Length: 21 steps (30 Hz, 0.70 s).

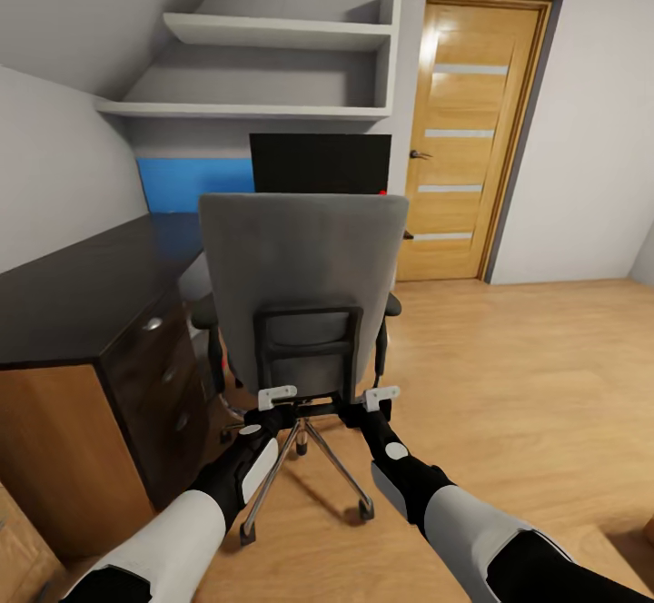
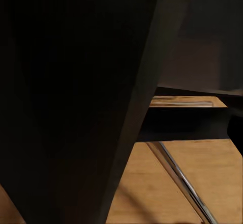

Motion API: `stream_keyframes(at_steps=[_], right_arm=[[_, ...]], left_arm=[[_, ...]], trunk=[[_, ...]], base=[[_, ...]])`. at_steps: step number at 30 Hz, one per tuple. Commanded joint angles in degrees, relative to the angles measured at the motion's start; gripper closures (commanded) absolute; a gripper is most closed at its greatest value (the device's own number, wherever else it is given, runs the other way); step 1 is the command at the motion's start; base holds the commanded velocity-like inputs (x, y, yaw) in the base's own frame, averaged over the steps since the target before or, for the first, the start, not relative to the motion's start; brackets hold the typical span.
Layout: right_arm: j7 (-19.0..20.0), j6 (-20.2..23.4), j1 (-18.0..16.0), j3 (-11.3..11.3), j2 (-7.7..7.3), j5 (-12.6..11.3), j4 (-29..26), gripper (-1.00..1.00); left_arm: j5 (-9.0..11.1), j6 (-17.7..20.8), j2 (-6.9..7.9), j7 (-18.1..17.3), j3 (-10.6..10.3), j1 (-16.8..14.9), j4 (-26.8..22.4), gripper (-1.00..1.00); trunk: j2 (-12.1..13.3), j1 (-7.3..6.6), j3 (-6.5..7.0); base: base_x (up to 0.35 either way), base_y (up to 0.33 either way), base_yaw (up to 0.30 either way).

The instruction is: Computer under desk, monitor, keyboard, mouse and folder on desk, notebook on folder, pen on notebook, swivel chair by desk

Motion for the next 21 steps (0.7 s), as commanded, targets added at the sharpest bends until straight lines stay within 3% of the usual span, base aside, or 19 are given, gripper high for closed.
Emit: stream_keyframes(at_steps=[1, 21], right_arm=[[-0.3, -0.2, -0.1, 0.5, 0.0, -0.5, 0.1, -1.0], [-0.3, -0.2, -0.1, 0.5, 0.0, -0.4, 0.1, -1.0]], left_arm=[[-0.2, 0.3, 0.0, 0.5, -0.1, -0.1, -0.2, -1.0], [-0.2, 0.2, 0.0, 0.5, -0.1, -0.1, -0.2, -1.0]], trunk=[[0.0, 0.02, -0.05], [0.0, 0.02, -0.05]], base=[[0.327, 0.0, 0.0], [0.328, 0.0, 0.0]])
